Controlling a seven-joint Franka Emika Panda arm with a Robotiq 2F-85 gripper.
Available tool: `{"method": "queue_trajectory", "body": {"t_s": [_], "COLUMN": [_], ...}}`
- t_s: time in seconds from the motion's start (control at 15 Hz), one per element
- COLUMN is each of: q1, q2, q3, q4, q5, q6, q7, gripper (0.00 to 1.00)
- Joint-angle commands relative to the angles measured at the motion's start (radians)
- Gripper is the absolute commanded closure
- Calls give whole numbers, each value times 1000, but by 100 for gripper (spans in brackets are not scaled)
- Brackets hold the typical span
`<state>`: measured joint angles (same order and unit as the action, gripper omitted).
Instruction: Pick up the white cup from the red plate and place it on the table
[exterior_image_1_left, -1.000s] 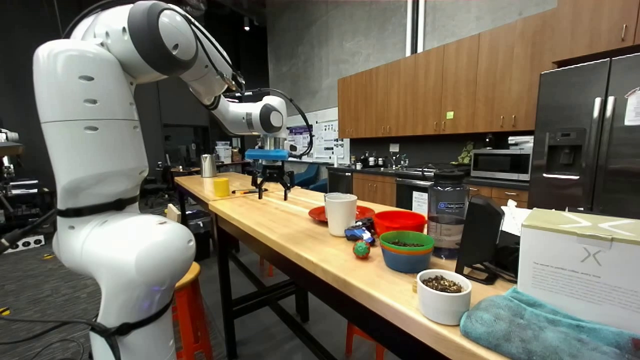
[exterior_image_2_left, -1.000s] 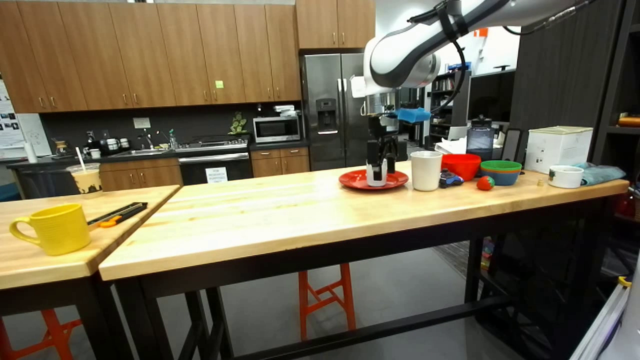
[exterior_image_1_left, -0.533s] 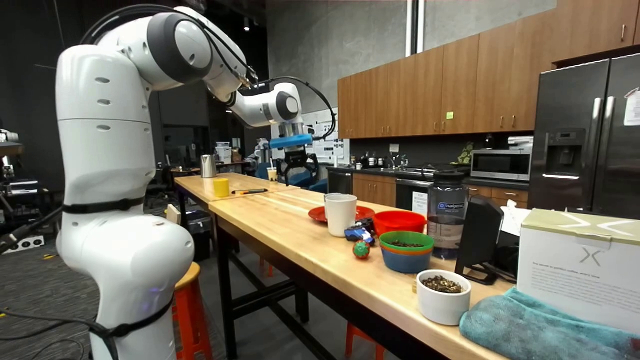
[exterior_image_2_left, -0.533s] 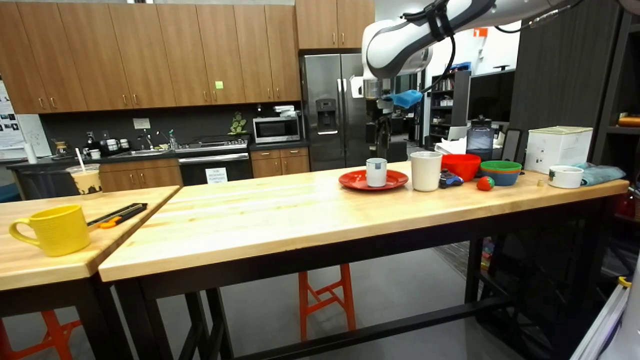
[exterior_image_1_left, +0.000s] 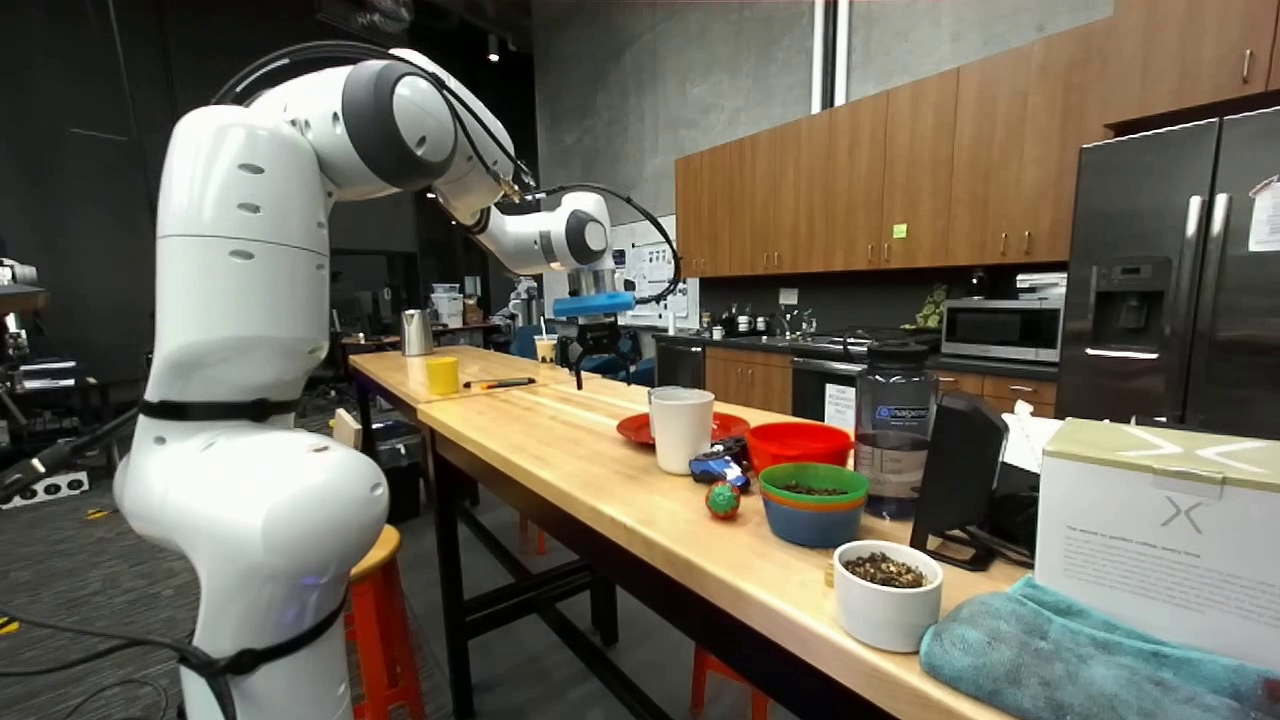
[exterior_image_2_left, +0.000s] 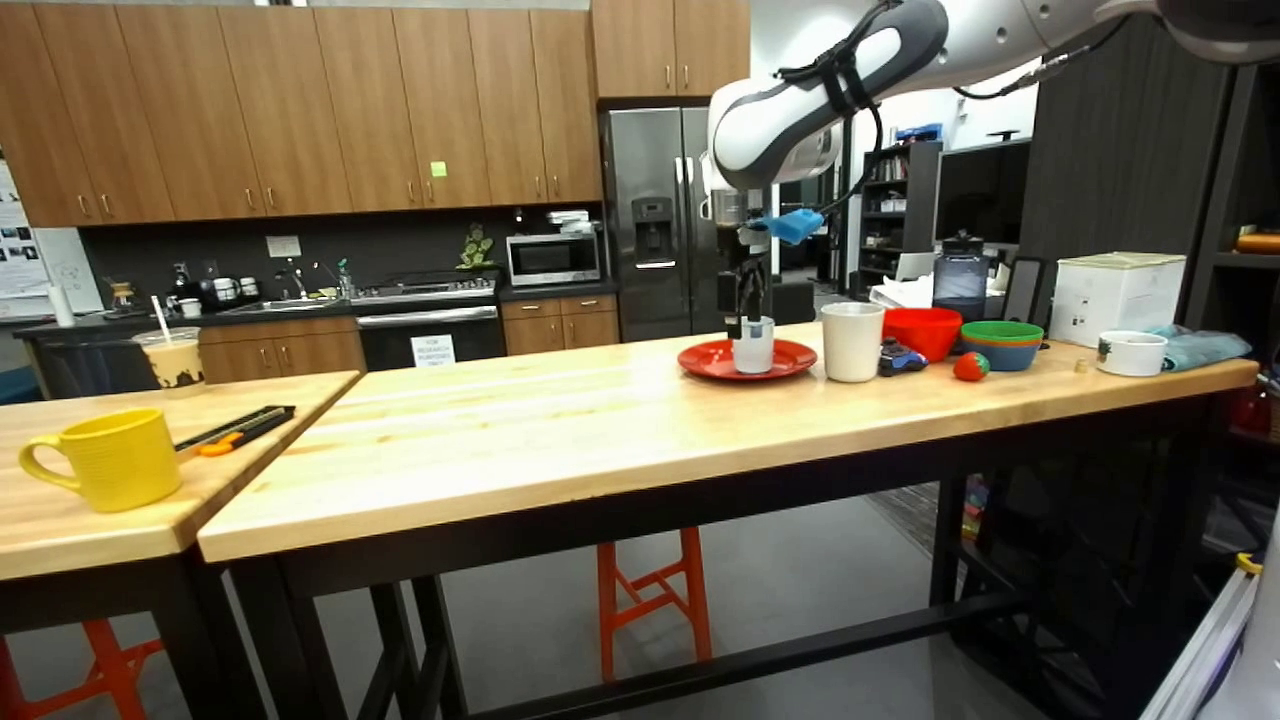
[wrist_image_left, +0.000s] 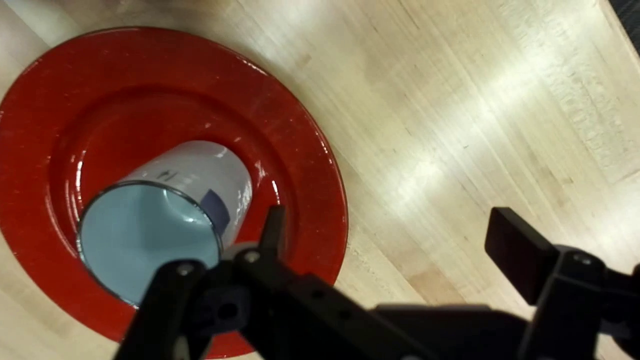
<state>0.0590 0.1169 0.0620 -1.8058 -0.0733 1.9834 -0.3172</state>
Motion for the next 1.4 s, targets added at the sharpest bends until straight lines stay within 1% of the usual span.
{"method": "queue_trajectory", "body": {"t_s": [0.0, 0.2, 0.27, 1.33], "q1": [-15, -22, -14, -16], "q2": [12, 16, 15, 15], "q3": [-5, -3, -1, -1], "q4": [9, 30, 8, 16], "q5": [2, 18, 0, 1], "q6": [4, -17, -1, -2], "q7": [-27, -52, -15, -27], "gripper": [0, 0, 0, 0]}}
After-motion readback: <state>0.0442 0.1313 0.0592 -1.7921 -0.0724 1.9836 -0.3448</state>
